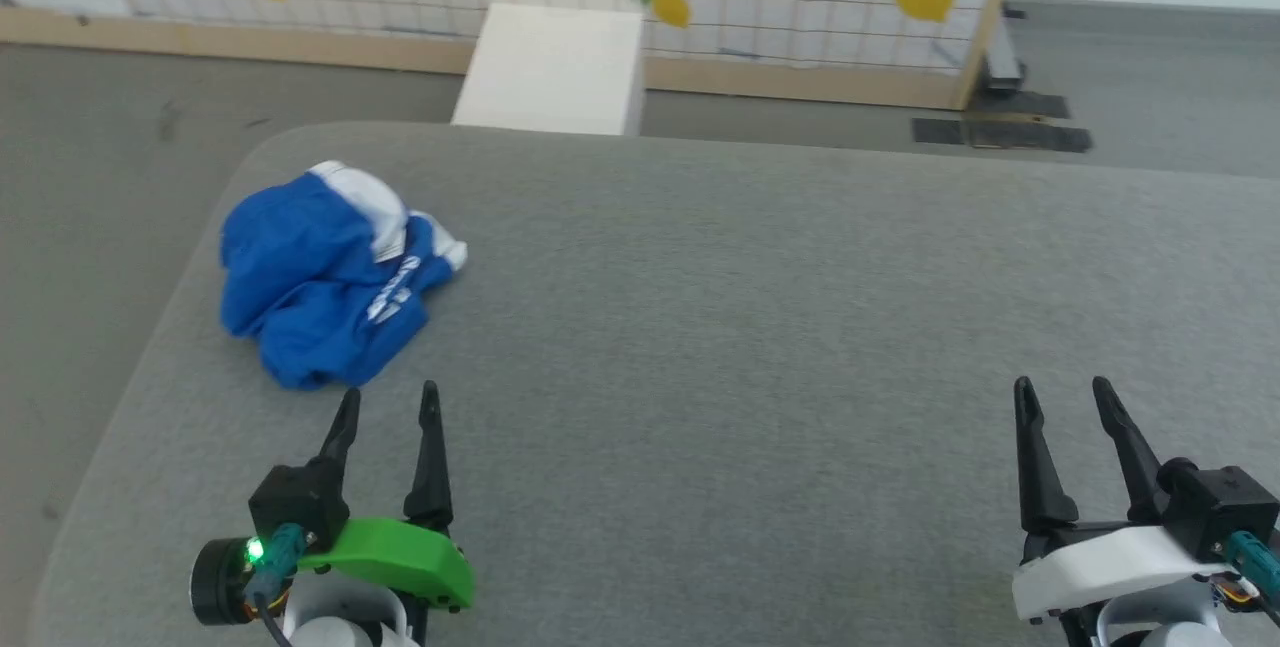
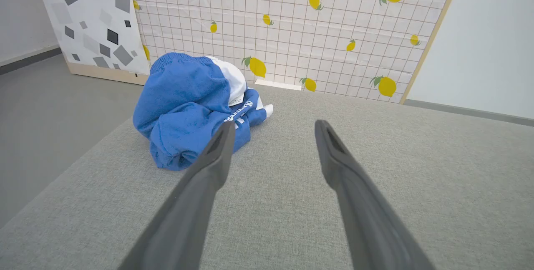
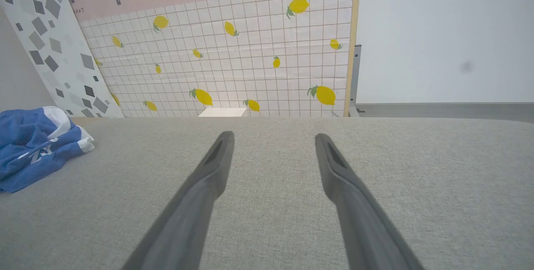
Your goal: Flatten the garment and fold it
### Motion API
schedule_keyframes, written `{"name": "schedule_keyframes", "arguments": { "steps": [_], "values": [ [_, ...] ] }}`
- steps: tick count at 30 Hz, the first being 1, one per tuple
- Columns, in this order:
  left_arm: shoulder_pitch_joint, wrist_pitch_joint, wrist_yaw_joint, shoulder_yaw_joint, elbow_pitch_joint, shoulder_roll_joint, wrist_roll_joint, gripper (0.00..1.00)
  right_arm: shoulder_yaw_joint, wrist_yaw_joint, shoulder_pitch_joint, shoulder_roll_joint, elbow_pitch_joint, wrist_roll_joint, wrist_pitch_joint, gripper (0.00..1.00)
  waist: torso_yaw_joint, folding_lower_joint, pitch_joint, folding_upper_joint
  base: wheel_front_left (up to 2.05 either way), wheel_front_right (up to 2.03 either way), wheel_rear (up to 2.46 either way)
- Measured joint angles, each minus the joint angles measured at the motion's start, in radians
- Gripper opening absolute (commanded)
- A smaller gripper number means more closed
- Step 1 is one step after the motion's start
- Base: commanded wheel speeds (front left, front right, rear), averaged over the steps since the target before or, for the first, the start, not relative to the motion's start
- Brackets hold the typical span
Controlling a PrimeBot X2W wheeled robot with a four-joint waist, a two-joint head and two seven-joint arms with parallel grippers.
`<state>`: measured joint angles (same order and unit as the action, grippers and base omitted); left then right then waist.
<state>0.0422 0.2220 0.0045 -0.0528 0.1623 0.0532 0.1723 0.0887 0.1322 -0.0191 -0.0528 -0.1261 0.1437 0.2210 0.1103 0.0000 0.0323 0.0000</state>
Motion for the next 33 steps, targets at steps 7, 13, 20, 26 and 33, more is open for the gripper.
{"name": "schedule_keyframes", "arguments": {
  "steps": [7,13,20,26,33],
  "values": [
    [-0.001,0.014,0.000,0.018,0.009,0.000,0.005,1.00,-0.018,0.000,0.000,0.001,-0.015,0.000,0.015,1.00,0.094,0.0000,0.005,0.0000,0.00,0.00,0.00],
    [-0.002,0.028,0.002,0.021,0.019,0.000,0.014,1.00,-0.031,0.000,0.000,0.001,-0.037,0.000,0.026,1.00,0.182,0.0000,0.005,0.0000,0.00,0.00,0.00],
    [-0.016,0.035,0.007,0.020,0.023,0.000,0.033,1.00,-0.048,0.000,0.000,0.002,-0.054,0.006,0.035,1.00,0.277,0.0000,-0.002,0.0000,0.00,0.00,0.00],
    [-0.022,0.035,0.007,0.021,0.023,0.000,0.035,1.00,-0.053,0.000,0.000,0.002,-0.058,0.006,0.035,1.00,0.325,0.0000,-0.009,0.0000,0.00,0.00,0.00],
    [-0.022,0.035,0.007,0.016,0.023,0.000,0.040,1.00,-0.053,0.000,0.000,0.002,-0.058,0.006,0.035,1.00,0.338,0.0000,-0.008,0.0000,0.00,0.00,0.00]
  ]
}}
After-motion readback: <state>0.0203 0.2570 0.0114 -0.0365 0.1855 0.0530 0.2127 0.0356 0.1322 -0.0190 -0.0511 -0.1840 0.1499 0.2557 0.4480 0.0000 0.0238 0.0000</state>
